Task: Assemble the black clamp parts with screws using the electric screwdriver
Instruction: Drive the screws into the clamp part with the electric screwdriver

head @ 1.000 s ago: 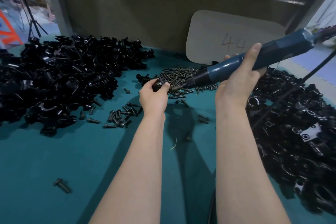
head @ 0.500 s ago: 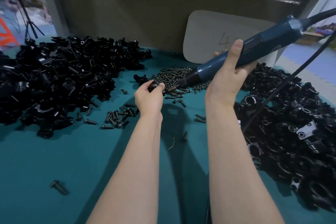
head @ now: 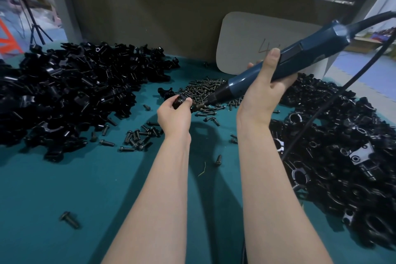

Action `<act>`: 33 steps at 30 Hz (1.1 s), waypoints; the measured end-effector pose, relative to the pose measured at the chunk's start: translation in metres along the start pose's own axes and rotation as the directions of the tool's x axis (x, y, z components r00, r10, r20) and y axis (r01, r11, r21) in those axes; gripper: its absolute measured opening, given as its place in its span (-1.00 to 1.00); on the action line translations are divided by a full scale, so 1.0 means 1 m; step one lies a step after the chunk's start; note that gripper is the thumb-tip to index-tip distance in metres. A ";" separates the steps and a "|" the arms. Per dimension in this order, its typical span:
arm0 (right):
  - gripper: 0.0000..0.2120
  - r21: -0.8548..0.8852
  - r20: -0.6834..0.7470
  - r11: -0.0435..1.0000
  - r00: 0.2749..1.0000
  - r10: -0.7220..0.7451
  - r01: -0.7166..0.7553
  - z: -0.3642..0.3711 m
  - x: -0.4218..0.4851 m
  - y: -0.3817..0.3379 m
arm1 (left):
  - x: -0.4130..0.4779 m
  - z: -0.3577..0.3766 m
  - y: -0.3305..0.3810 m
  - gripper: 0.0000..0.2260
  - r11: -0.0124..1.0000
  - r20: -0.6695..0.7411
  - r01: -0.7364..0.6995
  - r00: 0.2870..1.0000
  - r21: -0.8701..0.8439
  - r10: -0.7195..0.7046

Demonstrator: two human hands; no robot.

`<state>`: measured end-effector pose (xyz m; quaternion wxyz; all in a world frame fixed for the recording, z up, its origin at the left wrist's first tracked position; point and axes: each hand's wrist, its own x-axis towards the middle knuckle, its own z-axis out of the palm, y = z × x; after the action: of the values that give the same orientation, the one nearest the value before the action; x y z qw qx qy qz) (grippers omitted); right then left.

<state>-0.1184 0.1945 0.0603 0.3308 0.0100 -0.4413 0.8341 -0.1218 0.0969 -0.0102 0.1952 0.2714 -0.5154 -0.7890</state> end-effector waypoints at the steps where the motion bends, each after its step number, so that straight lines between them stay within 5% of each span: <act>1: -0.67 -0.002 -0.005 1.000 1.000 0.001 -0.001 0.000 0.000 0.000 | 0.000 0.000 0.000 -0.70 1.000 -0.001 0.000 1.000 0.001 0.000; 12: -0.52 0.002 -0.047 1.000 0.999 0.024 -0.024 0.002 -0.004 0.002 | -0.001 0.000 0.000 -0.81 0.998 -0.013 -0.037 0.999 0.048 0.038; 24: -0.63 0.021 0.101 0.999 0.994 0.030 -0.033 0.000 -0.005 -0.003 | 0.001 -0.003 0.001 -0.84 0.988 0.011 -0.074 0.997 0.135 0.073; 29: -0.66 0.073 0.105 0.991 0.989 0.108 -0.116 -0.012 0.004 -0.007 | 0.003 -0.004 0.002 -0.61 0.848 0.077 -0.179 0.984 0.499 0.163; 33: -0.65 0.089 0.123 0.983 0.981 0.147 -0.159 -0.018 0.008 -0.009 | 0.002 -0.005 0.001 -0.63 0.728 0.177 -0.217 0.975 0.650 0.133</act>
<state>-0.1142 0.2156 0.0582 0.2386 0.0407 -0.4177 0.8757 -0.1204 0.0918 -0.0114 0.1285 0.2260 -0.7966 -0.5458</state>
